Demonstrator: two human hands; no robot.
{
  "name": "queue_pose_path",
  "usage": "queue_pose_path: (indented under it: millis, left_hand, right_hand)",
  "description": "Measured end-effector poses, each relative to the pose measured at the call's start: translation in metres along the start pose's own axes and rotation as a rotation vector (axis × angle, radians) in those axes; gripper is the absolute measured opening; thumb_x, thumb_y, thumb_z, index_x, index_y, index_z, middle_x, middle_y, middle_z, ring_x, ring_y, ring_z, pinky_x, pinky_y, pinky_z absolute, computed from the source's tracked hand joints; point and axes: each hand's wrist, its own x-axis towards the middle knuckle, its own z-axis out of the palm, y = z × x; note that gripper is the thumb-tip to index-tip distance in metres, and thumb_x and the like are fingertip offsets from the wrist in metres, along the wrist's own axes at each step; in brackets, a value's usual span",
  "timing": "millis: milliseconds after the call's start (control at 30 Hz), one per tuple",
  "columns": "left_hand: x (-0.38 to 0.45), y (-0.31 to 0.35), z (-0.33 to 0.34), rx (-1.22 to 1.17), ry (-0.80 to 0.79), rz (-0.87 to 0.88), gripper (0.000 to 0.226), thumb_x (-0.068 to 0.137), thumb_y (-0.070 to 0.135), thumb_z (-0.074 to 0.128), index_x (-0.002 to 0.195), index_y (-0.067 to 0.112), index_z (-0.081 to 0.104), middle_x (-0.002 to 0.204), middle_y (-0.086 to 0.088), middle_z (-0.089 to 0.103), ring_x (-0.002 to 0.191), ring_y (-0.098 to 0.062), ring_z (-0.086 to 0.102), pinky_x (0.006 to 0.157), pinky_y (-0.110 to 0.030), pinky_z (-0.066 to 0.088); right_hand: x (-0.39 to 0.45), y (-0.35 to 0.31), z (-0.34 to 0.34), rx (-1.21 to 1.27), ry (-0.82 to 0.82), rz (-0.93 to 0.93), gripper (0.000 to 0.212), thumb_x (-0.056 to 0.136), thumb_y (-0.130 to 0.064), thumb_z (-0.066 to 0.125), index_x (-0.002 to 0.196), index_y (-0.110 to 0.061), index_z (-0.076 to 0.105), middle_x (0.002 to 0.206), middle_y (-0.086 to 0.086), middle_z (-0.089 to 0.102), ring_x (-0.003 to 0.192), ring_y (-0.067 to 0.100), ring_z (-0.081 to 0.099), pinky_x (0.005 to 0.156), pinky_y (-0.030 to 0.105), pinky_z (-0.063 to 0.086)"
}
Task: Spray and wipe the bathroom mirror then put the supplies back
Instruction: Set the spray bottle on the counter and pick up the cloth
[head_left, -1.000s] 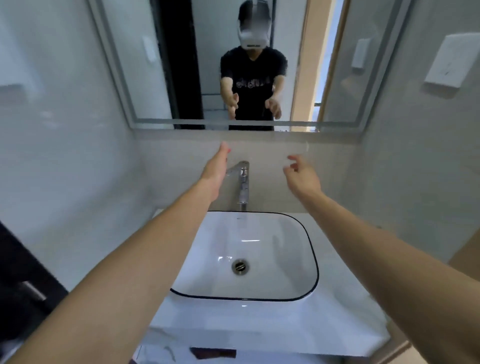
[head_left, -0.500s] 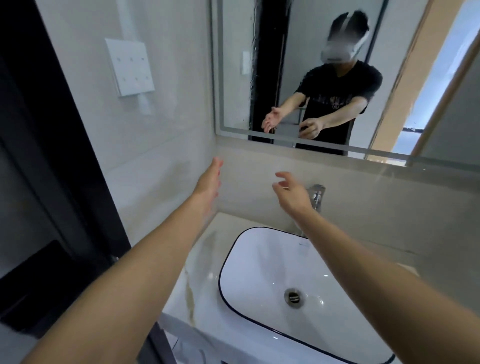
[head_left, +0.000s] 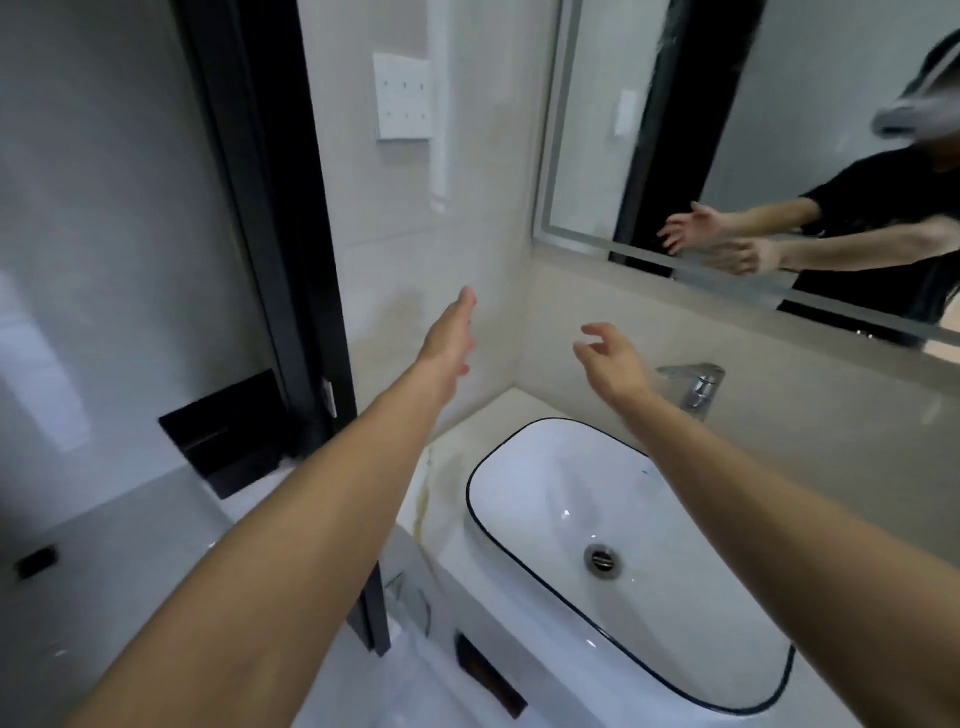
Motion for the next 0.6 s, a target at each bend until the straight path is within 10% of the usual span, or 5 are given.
queue_pose_path:
  millis: [600]
  left_hand:
    - [-0.149, -0.045, -0.032, 0.028, 0.181, -0.034, 0.061, 0.100, 0.064, 0.036, 0.151, 0.032, 0.040, 0.154, 0.003, 0.041, 0.118, -0.020, 0.052, 0.103, -0.046, 0.042]
  right_hand:
    - [-0.150, -0.022, 0.014, 0.147, -0.234, -0.045, 0.039, 0.096, -0.034, 0.055, 0.134, -0.026, 0.054, 0.126, 0.007, 0.062, 0.111, 0.026, 0.059, 0.101, 0.041, 0.048]
